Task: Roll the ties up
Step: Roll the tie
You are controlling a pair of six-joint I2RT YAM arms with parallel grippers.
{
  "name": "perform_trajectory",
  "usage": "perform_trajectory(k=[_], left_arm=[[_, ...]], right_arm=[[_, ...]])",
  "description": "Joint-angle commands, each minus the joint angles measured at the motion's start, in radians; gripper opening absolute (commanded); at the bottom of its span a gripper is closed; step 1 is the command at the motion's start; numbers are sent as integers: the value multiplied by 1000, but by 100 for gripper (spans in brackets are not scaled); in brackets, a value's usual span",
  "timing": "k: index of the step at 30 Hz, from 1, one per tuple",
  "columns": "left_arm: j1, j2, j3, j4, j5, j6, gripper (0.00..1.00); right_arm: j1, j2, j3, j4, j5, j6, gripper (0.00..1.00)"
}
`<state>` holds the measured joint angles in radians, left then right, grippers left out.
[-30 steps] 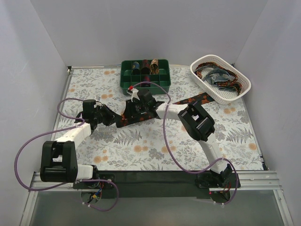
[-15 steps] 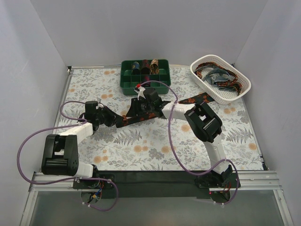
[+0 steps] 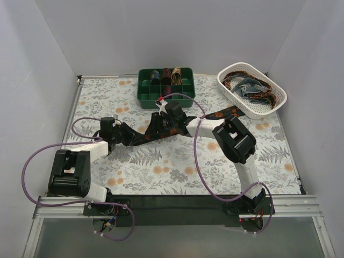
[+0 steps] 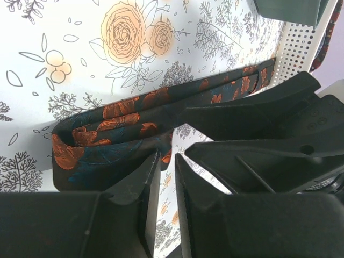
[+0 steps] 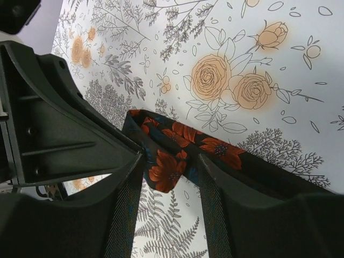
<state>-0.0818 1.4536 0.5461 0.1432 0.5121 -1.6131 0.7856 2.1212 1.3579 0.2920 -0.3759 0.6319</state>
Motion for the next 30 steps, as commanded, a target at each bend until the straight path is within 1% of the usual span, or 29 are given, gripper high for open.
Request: perform_trajectory(k=[1, 4, 9, 17, 30], left_arm=[[-6, 5, -17, 33, -7, -11, 18], [-9, 10, -26, 47, -17, -19, 20], [-12, 28, -34, 67, -29, -27, 20], [-15, 39, -34, 82, -44, -30, 19], [-19, 50, -37, 90, -46, -30, 18]], right_arm=[[3, -60, -9, 42, 0, 31, 44], [3, -64, -20, 42, 3, 38, 44], [3, -64, -39, 41, 6, 48, 43], [3, -47, -51, 42, -31, 64, 38], [12, 19, -11, 41, -81, 77, 33]])
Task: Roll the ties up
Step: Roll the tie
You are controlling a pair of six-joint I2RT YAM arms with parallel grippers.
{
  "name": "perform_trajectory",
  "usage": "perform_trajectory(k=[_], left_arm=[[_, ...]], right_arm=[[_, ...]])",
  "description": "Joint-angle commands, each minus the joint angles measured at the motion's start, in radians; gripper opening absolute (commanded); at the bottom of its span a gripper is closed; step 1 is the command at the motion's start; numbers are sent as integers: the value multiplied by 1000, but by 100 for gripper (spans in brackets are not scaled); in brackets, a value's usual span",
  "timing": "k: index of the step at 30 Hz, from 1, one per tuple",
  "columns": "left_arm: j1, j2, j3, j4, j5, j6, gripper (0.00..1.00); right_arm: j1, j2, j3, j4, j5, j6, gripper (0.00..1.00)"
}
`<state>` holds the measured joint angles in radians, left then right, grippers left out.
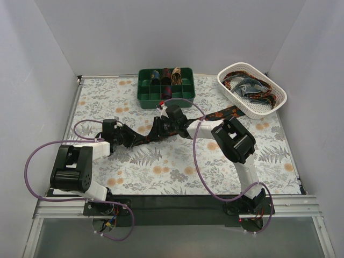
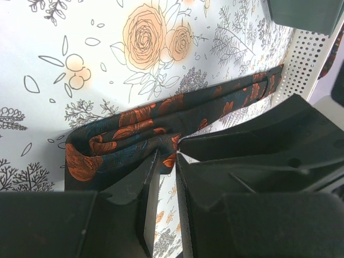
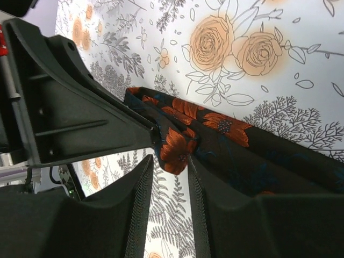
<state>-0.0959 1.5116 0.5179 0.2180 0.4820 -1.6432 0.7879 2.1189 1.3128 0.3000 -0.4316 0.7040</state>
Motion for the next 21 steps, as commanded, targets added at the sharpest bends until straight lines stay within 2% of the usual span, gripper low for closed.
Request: perform_trajectory(k=[1, 9, 15, 18, 21], left_arm=[[-5, -11, -9, 17, -17, 2, 18], [-5, -10, -9, 15, -17, 3, 18], [-5, -22, -10, 15, -14, 10, 17], [-5, -43, -2, 6, -17, 20, 18], [-5, -85, 25, -34, -39, 55, 21]], right_arm=[[10, 26, 36, 33, -27, 3, 33], [10, 49, 45, 33, -33, -3, 26], [8, 46, 69, 31, -39, -23, 7], [5, 38, 77, 28, -33, -44, 2], [-1, 41, 88, 8, -38, -58, 1]])
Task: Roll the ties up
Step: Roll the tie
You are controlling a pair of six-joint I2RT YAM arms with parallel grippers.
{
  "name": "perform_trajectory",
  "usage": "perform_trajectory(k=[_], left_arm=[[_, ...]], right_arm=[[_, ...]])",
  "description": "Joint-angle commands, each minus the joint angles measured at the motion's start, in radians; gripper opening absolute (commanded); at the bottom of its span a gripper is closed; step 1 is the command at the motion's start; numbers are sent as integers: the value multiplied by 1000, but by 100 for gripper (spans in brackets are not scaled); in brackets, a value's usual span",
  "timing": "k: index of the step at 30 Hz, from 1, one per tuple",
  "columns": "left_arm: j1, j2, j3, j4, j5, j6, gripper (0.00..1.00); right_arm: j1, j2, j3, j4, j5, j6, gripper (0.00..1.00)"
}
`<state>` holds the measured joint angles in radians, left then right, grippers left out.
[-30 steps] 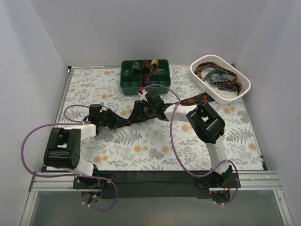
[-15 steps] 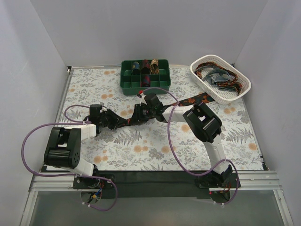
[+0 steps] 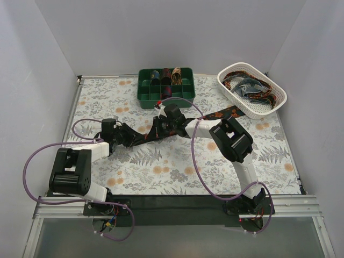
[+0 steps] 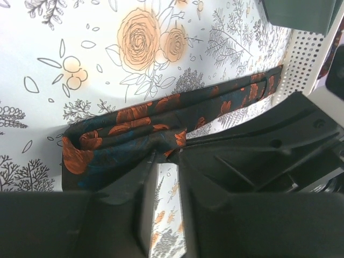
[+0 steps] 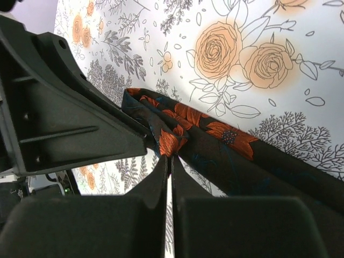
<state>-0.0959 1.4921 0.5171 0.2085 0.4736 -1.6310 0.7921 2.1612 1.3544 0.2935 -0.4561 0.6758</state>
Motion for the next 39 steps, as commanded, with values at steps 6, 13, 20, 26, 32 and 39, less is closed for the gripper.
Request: perform_trajectory(k=[6, 13, 20, 26, 32, 39], left_arm=[[-4, -139, 104, -162, -99, 138, 44], [15, -165, 121, -280, -161, 226, 56], [28, -122, 107, -294, -159, 263, 56], [30, -61, 103, -278, -113, 267, 56], [28, -10, 87, -239, -70, 247, 49], [30, 22, 61, -176, -44, 226, 48]], right_arm=[[-16, 19, 49, -5, -26, -42, 1], [-40, 32, 52, -28, -26, -70, 1], [-42, 58, 69, -60, -38, -94, 1], [-42, 77, 78, -97, -36, -128, 1], [-42, 78, 80, -116, -33, -147, 1], [-40, 71, 84, -117, -53, -153, 1]])
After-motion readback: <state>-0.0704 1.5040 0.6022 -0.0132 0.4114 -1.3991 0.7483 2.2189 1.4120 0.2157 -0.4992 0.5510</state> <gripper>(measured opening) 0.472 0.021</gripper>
